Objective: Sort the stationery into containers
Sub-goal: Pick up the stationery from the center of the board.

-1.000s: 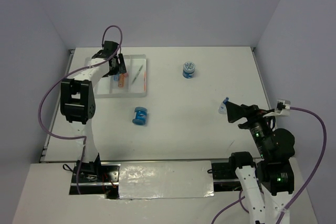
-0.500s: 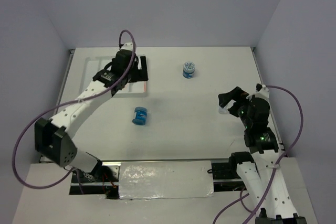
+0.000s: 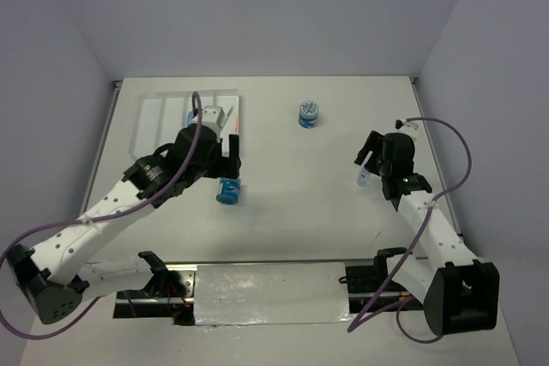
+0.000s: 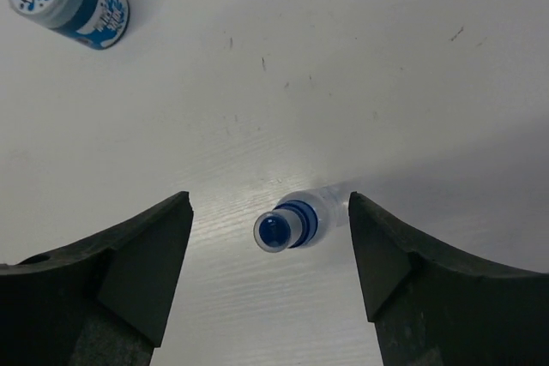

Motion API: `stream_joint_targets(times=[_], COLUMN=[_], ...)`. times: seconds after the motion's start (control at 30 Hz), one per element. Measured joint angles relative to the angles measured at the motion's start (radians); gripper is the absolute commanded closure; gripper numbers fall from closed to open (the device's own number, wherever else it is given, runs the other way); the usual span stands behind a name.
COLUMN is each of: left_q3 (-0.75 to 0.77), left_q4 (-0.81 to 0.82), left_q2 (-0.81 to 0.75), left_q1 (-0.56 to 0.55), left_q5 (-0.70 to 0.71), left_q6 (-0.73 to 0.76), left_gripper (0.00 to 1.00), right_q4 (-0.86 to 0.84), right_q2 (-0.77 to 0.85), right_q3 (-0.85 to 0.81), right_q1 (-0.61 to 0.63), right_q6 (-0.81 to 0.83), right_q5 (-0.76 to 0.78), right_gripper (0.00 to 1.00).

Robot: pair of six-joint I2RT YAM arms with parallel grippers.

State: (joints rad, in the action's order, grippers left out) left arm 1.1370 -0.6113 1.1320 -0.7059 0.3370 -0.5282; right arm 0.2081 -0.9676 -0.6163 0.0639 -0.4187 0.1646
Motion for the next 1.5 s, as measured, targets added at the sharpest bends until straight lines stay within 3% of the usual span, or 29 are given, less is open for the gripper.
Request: stream_joint_targets(times=[0.13,0.37,0.8,0.9,0.97,1.27,1.37,1.5], left_q3=[0.000,-0.037,-0.130,-0.130,-0.130,-0.135,-0.173,-0.291], left_q4=[-0.076,-0.150,-0.171,-0.169,-0.167,-0.103,-0.008,0.242], left_q2=[-0.137,-0.272,-0.229,-0.230,-0.230,-0.225,-0.225,-0.208], left_q1=[-0.007,-0.007,-0.007,-0.007,-0.007,-0.007,-0.007,-0.008], left_q5=[0.047,0.129,0.107,0.101,0.093,0.028,-0.028,-0.163], left_q6=[0.001,0.005,0.031,0.031,0.031,0.018,-0.003,0.001], left_gripper=[0.01,0.01,0.01,0.01,0.01,0.01,0.01,0.01], right_q4=[-0.018,-0.018,-0.013,-0.014,-0.018,-0.013,0.002,0.055], right_q2=[-0.079,-0.090,-0.120,-0.124,-0.124,-0.113,-0.082,-0.038], right_q3=[-0.013,-0.013,-0.013,-0.012,-0.011,-0.011,-0.011,-0.046], right_q1=[0.042,0.111,0.122,0.122,0.123,0.130,0.141,0.165], right_q6=[0.022,0.016,-0.011,-0.011,-0.006,-0.018,-0.013,0.013], right_q5=[0.025,0.149,0.274,0.268,0.267,0.258,0.242,0.167], right_gripper=[0.33,0.38,0.53,0.70,1.00,1.00,1.00,1.00])
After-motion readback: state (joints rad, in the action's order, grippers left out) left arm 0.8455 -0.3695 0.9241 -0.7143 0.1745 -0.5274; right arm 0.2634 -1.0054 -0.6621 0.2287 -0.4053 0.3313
